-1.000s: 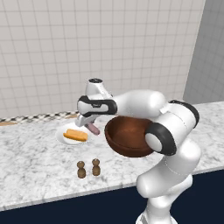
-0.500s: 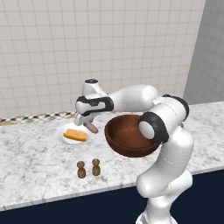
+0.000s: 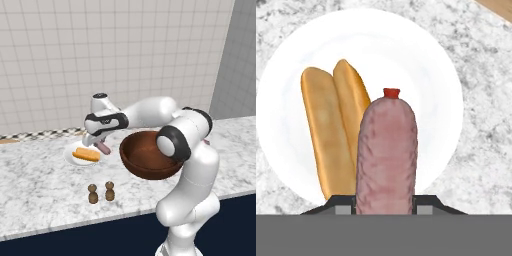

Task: Place one bun and one sausage from the bowl on each plate.

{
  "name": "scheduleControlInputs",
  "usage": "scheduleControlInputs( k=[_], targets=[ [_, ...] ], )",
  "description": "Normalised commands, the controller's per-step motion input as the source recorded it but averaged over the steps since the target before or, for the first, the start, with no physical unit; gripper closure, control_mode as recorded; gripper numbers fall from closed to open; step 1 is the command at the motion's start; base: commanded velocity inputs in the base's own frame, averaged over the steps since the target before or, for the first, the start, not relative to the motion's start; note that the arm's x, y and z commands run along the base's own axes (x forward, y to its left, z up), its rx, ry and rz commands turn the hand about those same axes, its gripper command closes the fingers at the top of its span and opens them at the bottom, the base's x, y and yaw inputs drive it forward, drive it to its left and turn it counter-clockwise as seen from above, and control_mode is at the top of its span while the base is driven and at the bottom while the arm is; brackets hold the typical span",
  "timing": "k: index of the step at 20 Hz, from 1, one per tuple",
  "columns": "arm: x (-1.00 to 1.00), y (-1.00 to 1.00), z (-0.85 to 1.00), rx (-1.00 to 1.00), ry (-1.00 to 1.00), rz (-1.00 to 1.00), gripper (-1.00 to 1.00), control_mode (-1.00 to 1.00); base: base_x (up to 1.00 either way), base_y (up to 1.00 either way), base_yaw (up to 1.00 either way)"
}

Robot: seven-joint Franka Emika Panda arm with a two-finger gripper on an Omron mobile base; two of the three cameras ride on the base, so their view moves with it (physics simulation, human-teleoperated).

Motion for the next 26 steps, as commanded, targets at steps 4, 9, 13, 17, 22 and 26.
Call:
scheduleControlInputs(
  k=[4, 9, 13, 17, 22, 26],
  targets=[
    [0.00, 0.02, -0.19, -0.02, 0.00, -0.02, 1.00, -1.00, 0.00, 0.00, 0.00],
    [0.06, 0.04, -0.11, -0.01, 0.00, -0.02, 1.00, -1.00, 0.00, 0.00, 0.00],
    [0.20, 0.00, 0.00, 0.00, 0.00, 0.00, 1.00, -1.00, 0.00, 0.00, 0.00],
    [0.22, 0.01, -0.08, 0.00, 0.00, 0.00, 1.00, -1.00, 0.00, 0.00, 0.00],
    [0.22, 0.09, -0.17, -0.01, 0.00, 0.00, 1.00, -1.00, 0.00, 0.00, 0.00],
    [0.05, 0.06, -0.04, -0.01, 0.00, -0.01, -1.00, -1.00, 0.00, 0.00, 0.00]
  ],
)
